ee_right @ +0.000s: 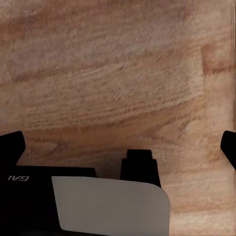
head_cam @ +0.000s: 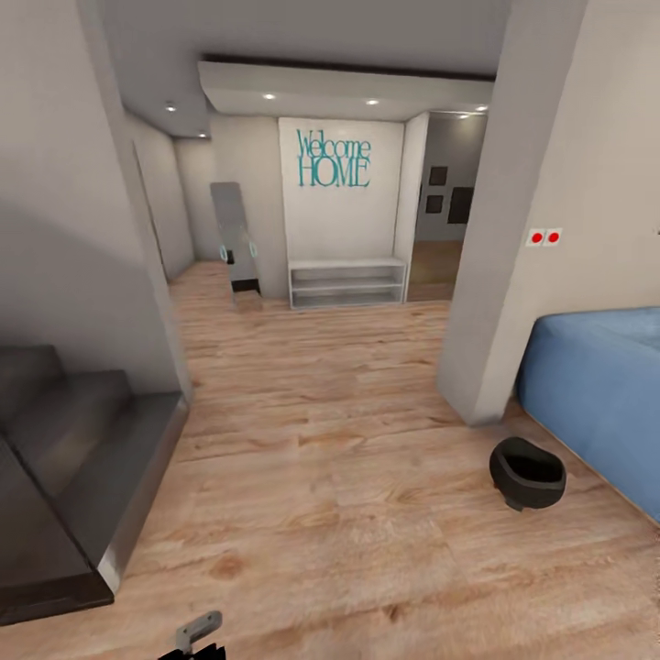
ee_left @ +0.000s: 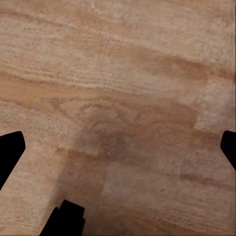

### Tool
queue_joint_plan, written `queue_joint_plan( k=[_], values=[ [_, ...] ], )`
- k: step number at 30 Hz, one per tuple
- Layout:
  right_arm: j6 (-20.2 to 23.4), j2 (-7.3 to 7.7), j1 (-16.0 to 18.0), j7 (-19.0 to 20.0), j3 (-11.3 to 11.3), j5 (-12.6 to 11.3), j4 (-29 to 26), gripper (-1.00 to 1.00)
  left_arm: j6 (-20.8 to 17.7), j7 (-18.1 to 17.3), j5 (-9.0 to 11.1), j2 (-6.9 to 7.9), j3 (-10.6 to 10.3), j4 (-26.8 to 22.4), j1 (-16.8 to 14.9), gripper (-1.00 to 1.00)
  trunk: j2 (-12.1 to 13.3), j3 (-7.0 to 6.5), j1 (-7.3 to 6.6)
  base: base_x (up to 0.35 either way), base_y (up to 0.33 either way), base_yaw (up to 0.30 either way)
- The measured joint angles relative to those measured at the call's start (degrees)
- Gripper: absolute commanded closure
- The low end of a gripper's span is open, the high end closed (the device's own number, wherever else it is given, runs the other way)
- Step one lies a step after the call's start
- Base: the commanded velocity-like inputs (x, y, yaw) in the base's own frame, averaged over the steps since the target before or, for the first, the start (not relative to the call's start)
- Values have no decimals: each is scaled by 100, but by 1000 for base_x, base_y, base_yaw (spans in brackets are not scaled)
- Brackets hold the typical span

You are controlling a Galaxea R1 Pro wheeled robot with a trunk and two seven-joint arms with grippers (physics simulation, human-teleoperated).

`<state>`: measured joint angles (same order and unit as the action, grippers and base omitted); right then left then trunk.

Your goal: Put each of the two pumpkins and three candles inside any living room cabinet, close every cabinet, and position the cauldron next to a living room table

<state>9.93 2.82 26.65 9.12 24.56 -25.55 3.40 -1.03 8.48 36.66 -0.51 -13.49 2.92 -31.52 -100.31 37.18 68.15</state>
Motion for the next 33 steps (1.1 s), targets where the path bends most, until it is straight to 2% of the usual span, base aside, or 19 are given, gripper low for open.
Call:
queue_joint_plan(
  k=[13, 33],
  values=[
    [2, 0, -1, 0, 0, 0, -2, -100, 0, 1, -1, 0, 0, 0, 2, -100, 0, 0, 0, 335, 48, -207],
    [5, 0, -1, 0, 0, 2, -2, -100, 0, 1, -2, 0, 0, -4, 0, -100, 0, 0, 0, 328, 164, -171]
  ],
)
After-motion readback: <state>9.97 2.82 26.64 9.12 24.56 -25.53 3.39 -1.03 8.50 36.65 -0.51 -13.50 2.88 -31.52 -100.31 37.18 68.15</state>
